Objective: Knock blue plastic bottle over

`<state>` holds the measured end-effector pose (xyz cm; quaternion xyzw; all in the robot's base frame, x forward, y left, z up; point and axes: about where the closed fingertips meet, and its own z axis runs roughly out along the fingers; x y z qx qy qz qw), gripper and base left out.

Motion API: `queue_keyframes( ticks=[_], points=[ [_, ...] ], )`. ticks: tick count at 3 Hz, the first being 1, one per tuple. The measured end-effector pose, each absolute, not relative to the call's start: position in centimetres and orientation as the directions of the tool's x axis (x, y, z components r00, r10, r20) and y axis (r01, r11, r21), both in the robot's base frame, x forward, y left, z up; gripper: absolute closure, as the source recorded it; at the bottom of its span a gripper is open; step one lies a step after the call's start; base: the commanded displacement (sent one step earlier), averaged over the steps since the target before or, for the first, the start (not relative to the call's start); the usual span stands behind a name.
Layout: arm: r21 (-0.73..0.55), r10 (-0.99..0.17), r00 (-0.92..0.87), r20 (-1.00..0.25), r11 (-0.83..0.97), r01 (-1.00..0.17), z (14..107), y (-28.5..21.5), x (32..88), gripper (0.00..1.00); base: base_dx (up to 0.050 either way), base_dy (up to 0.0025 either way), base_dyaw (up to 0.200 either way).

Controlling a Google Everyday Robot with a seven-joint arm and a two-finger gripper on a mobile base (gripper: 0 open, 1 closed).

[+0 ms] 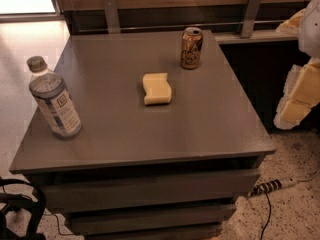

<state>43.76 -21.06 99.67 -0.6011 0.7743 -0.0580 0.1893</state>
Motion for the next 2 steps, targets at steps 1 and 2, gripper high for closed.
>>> queue_keyframes(
  ticks=[1,2],
  points=[
    [-0.304,-0.945,-0.172,-0.277,0.256,-0.917,100.2,-20.0,44.5,0.00,0.000,0.00000,0.000],
    [-0.289,-0.911,-0.105,-0.398,0.233,-0.929,100.8,-17.5,45.9,0.00,0.000,0.00000,0.000]
  ],
)
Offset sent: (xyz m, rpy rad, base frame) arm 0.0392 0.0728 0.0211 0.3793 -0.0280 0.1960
